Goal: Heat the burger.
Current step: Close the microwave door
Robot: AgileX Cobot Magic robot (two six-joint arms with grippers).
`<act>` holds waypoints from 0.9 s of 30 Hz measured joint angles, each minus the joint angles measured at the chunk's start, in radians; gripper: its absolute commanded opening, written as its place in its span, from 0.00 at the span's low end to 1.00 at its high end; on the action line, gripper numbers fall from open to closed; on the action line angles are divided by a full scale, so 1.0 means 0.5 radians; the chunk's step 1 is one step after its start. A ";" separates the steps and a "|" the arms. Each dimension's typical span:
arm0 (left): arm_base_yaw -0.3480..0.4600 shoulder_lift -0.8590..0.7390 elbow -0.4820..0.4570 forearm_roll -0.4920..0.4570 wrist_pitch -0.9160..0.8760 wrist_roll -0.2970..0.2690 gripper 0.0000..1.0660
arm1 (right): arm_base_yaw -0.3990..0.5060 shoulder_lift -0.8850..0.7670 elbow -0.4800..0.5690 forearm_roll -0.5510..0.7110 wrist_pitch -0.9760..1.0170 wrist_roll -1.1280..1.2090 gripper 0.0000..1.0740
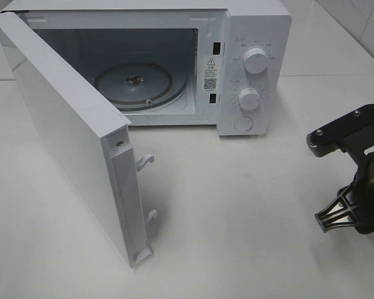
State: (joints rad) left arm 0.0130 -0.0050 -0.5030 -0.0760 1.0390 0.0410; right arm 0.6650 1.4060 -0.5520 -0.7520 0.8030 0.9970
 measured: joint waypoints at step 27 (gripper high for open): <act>0.000 0.000 0.000 0.000 0.000 0.000 0.94 | 0.004 -1.178 -0.002 1.044 0.112 -1.306 0.71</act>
State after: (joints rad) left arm 0.0130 -0.0050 -0.5030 -0.0760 1.0390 0.0410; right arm 0.6670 0.8170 -0.5530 -0.2300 0.8590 0.3440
